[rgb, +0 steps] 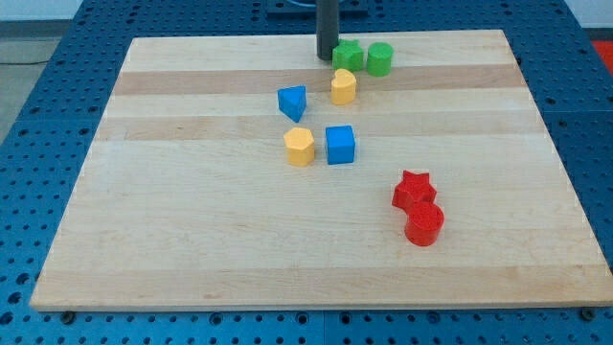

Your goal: Push the yellow heart above the red star

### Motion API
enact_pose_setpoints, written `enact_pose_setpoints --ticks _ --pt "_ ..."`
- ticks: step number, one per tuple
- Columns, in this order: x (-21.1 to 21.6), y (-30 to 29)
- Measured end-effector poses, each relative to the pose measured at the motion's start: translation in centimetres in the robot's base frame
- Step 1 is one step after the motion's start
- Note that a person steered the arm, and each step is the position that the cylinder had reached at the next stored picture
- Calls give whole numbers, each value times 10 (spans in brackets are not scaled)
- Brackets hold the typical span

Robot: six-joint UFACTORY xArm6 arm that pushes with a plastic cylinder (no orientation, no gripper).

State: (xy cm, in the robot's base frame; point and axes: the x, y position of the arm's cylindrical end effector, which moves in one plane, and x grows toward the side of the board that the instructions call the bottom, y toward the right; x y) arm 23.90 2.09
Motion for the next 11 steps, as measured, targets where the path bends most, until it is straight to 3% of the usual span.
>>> enact_pose_setpoints --ticks 3,6,11 --pt "2 2" --pt "55 -11" --pt "106 83"
